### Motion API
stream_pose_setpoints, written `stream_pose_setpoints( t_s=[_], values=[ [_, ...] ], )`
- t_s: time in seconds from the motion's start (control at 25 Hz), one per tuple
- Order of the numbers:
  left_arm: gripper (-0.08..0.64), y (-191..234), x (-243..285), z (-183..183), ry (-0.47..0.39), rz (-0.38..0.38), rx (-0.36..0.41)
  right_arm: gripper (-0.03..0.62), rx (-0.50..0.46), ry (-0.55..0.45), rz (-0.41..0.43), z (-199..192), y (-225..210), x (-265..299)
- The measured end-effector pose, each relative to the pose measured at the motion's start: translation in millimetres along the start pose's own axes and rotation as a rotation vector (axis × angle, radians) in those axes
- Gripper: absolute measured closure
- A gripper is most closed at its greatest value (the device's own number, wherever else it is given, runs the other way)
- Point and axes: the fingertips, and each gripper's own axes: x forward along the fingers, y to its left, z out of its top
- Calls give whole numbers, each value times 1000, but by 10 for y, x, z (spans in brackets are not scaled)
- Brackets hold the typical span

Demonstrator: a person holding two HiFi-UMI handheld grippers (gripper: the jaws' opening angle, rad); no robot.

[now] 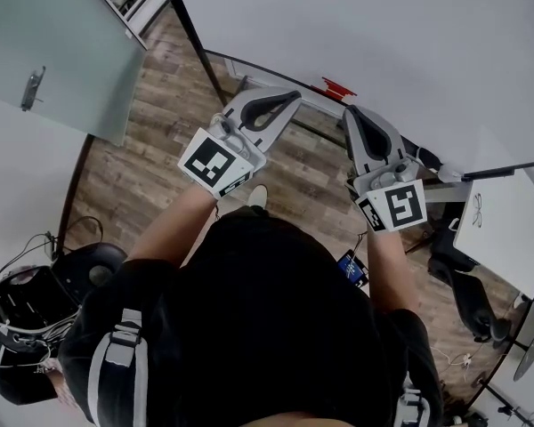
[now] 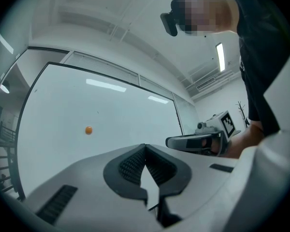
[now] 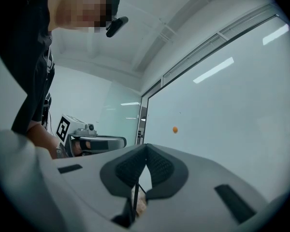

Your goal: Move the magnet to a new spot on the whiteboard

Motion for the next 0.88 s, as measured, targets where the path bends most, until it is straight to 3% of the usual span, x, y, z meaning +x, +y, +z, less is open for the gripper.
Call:
stream_pose_setpoints(
  t_s=[0.88],
  values=[
    [555,37,-2,41,7,12,10,592,-9,-5,4,49,-20,11]
  ],
)
